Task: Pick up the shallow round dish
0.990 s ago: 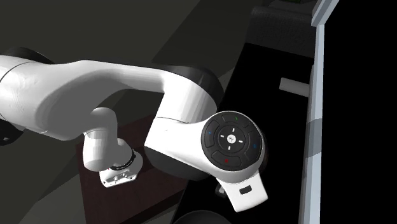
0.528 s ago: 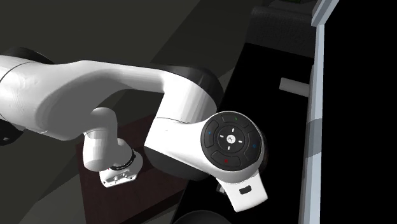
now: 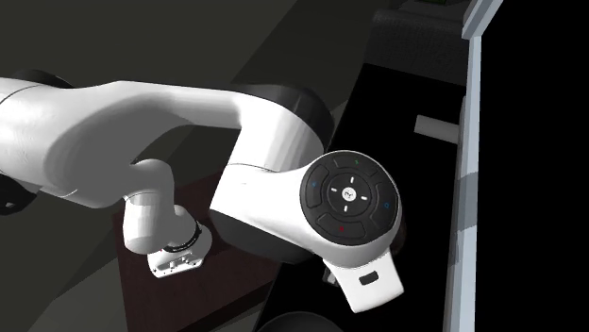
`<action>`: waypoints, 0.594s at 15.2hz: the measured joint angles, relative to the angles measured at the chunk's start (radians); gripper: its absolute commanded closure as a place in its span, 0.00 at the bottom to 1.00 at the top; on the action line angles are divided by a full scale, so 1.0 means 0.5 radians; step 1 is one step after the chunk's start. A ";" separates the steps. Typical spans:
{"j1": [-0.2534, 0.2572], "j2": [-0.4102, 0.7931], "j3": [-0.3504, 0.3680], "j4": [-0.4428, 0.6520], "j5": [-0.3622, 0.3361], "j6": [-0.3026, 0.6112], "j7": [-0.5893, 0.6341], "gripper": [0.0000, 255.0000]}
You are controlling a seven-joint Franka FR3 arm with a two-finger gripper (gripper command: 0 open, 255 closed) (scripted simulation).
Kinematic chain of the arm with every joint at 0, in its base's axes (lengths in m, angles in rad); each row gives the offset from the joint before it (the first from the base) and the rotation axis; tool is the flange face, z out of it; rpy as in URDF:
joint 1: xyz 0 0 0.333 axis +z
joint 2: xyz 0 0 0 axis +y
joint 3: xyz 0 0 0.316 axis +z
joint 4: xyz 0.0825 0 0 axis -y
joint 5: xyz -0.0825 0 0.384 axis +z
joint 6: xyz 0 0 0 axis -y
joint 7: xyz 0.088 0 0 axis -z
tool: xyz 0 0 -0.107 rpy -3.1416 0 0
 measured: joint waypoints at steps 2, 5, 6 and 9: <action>0.006 0.024 -0.004 0.082 0.010 -0.060 0.001 1.00; 0.010 0.025 0.003 0.152 0.012 -0.128 0.014 1.00; 0.013 0.037 0.001 0.197 0.017 -0.161 0.015 1.00; 0.020 0.059 -0.001 0.291 0.026 -0.237 0.021 1.00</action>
